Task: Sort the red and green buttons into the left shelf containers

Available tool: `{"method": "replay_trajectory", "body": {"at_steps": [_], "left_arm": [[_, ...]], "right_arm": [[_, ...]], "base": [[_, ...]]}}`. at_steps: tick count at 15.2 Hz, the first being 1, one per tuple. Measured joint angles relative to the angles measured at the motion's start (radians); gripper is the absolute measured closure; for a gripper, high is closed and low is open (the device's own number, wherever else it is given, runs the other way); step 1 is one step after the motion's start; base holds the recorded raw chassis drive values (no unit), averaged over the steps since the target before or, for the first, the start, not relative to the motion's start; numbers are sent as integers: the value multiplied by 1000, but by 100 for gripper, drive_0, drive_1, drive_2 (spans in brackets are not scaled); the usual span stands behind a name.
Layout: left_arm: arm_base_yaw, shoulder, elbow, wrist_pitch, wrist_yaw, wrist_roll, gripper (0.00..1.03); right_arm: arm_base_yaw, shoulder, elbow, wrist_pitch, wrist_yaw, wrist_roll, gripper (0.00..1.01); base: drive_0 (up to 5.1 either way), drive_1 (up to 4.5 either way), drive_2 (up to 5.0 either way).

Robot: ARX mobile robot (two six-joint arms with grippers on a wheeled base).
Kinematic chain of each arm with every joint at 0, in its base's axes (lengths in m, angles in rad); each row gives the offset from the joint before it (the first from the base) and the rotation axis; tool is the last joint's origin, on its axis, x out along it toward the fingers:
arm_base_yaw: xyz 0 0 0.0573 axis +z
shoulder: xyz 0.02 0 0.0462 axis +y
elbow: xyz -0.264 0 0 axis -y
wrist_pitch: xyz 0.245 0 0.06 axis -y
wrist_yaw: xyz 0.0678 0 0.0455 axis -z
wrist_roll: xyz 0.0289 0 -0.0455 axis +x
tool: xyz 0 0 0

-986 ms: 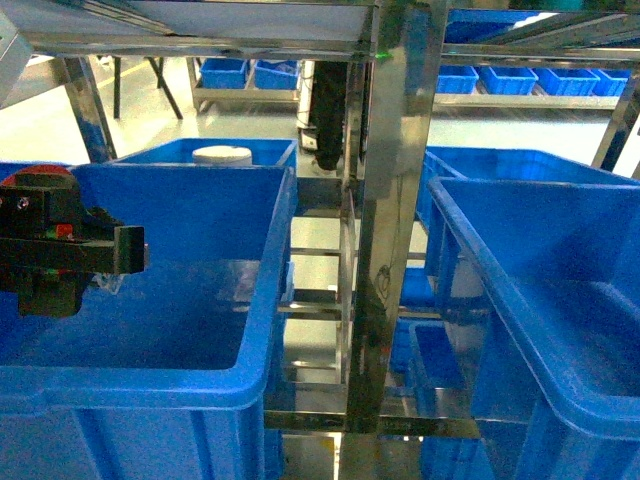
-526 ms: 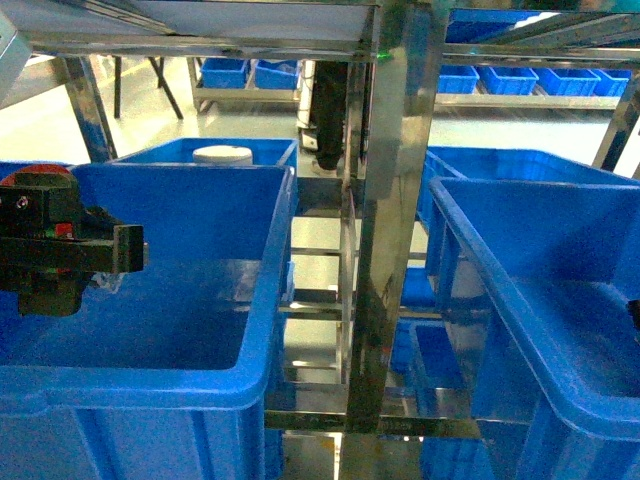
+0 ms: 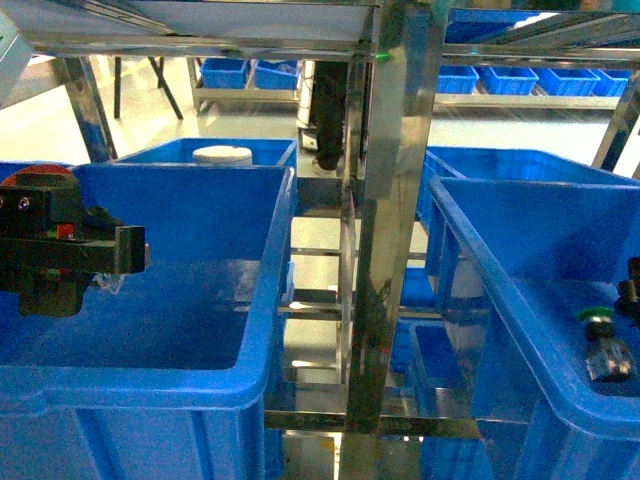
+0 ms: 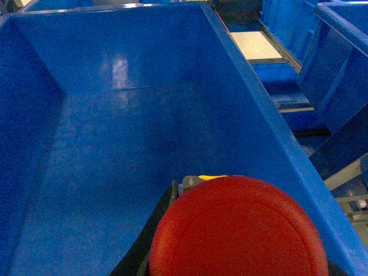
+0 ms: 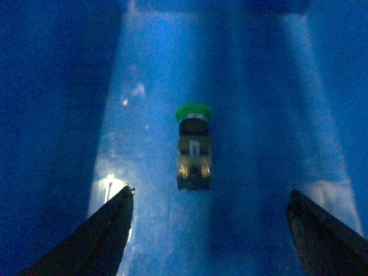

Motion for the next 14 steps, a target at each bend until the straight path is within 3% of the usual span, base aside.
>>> {"method": "replay_trajectory", "body": {"at_steps": [2, 5, 6, 9, 12, 14], "left_arm": [[0, 0, 0, 0, 0, 0, 77], [0, 0, 0, 0, 0, 0, 77], [0, 0, 0, 0, 0, 0, 77], [0, 0, 0, 0, 0, 0, 77], [0, 0, 0, 0, 0, 0, 77], [0, 0, 0, 0, 0, 0, 77]], "right_arm": [[-7, -77, -69, 130, 19, -2, 4], [-13, -252, -217, 217, -19, -12, 3], [-13, -328, -302, 271, -24, -31, 3], [-8, -589, -559, 438, -70, -18, 3], [16, -949, -744, 290, -124, -10, 3], [-25, -1167, -753, 139, -200, -6, 3]], "base": [[0, 0, 0], [0, 0, 0], [0, 0, 0], [0, 0, 0], [0, 0, 0], [0, 0, 0]]}}
